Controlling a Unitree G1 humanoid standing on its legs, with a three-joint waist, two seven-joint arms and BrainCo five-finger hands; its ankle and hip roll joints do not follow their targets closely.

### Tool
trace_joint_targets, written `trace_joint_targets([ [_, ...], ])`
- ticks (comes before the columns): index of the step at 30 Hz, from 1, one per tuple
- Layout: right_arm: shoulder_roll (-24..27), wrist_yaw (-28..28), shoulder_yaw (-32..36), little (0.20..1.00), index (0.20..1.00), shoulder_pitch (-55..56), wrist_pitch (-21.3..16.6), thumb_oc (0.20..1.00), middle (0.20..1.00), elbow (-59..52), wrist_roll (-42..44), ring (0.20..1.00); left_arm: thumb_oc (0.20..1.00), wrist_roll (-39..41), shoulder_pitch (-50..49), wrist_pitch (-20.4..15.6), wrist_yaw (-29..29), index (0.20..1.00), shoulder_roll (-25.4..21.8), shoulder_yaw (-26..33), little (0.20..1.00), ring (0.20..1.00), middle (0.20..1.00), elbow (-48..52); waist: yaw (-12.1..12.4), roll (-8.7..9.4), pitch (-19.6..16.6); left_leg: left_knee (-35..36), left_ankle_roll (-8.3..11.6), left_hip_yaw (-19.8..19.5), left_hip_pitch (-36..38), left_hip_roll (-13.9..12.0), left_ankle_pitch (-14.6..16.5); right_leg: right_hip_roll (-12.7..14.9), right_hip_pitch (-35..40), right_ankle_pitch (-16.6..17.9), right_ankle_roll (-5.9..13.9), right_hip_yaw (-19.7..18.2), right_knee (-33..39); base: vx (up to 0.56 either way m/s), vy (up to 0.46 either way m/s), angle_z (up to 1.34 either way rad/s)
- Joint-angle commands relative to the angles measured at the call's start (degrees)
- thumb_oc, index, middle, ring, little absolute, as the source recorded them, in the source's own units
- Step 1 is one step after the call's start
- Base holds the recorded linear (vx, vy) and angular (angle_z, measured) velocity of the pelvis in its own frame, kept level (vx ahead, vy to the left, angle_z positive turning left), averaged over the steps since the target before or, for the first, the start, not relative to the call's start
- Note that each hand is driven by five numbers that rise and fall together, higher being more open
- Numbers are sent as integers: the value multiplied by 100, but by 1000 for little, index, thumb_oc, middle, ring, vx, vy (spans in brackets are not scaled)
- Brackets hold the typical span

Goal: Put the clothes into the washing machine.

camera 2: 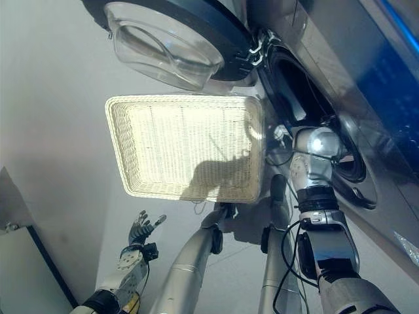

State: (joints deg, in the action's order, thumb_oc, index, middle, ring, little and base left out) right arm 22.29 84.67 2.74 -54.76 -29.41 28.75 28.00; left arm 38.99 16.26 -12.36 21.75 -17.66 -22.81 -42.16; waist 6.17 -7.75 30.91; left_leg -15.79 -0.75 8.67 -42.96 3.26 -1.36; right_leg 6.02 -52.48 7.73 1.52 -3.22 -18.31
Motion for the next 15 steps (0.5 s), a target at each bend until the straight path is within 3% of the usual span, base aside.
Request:
trace_joint_targets([
  [1, 2441, 158, -81, 1000, 1000, -785, -2489, 1000, 1000, -1928, -1064, 1000, 1000, -135, -254, -192, -81, 1000, 180, 246, 1000, 1000, 1000, -124, -789, -742, -112, 125, 505, -352, 364, -79, -190, -285, 451, -1360, 51, 506, -1039, 0, 0, 0],
  [2, 2097, -1269, -26, 1000, 1000, -714, -2864, 1000, 1000, -1644, 1042, 1000, 1000, -158, -188, -200, -71, 1000, 221, 168, 1000, 1000, 1000, -135, -769, -772, -112, 136, 505, -332, 367, -68, -189, -269, 470, -1374, 44, 515, -1026, -4, -41, 4],
  [3, 1739, -2829, 26, 1000, 1000, -681, -2871, 1000, 1000, -1425, 3418, 1000, 1000, -130, -99, -201, -36, 1000, 256, 74, 1000, 1000, 1000, -143, -739, -806, -112, 167, 502, -308, 358, -64, -208, -277, 469, -1371, 32, 529, -1003, -10, -45, 8],
  [4, 1655, -4059, 119, 1000, 1000, -649, -2709, 1000, 1000, -1209, 5032, 1000, 1000, -140, -71, -210, -25, 1000, 261, 51, 1000, 1000, 1000, -154, -732, -802, -112, 197, 497, -303, 359, -59, -218, -282, 480, -1362, 28, 540, -973, -16, -48, 13],
  [6, 1485, -5559, 137, 1000, 1000, -614, -2022, 1000, 1000, -977, 7158, 1000, 1000, -150, -5, -229, 24, 1000, 277, -11, 1000, 1000, 1000, -148, -698, -803, -112, 264, 474, -281, 298, -91, -298, -305, 438, -1254, 17, 565, -888, -23, -58, 17],
  [8, 1370, -6012, -44, 1000, 1000, -566, -1558, 1000, 1000, -908, 7768, 1000, 1000, -202, 4, -174, 111, 1000, 278, -44, 1000, 1000, 1000, -51, -654, -774, -112, 293, 459, -272, 263, -116, -310, -325, 418, -1231, 13, 597, -862, -11, -67, 17],
  [11, 1248, -6314, -48, 1000, 1000, -506, -1304, 1000, 1000, -879, 7804, 1000, 1000, -189, 23, -158, 114, 1000, 264, -30, 1000, 1000, 1000, -78, -649, -753, -112, 315, 464, -270, 253, -133, -328, -333, 409, -1216, 23, 616, -862, -13, -33, 7],
  [13, 1084, -6651, 38, 1000, 1000, -415, -925, 1000, 1000, -615, 7510, 1000, 1000, -145, 94, -164, 143, 1000, 301, -39, 1000, 1000, 1000, -185, -647, -726, -112, 383, 466, -281, 258, -126, -357, -360, 413, -1187, 28, 636, -814, -16, -3, 1],
  [15, 1050, -6792, 73, 1000, 1000, -356, -858, 1000, 1000, -533, 7377, 1000, 1000, -155, 77, -171, 153, 1000, 319, -47, 1000, 1000, 1000, -194, -649, -714, -112, 400, 469, -283, 303, -115, -313, -353, 456, -1245, 36, 636, -814, 0, 0, 0],
])
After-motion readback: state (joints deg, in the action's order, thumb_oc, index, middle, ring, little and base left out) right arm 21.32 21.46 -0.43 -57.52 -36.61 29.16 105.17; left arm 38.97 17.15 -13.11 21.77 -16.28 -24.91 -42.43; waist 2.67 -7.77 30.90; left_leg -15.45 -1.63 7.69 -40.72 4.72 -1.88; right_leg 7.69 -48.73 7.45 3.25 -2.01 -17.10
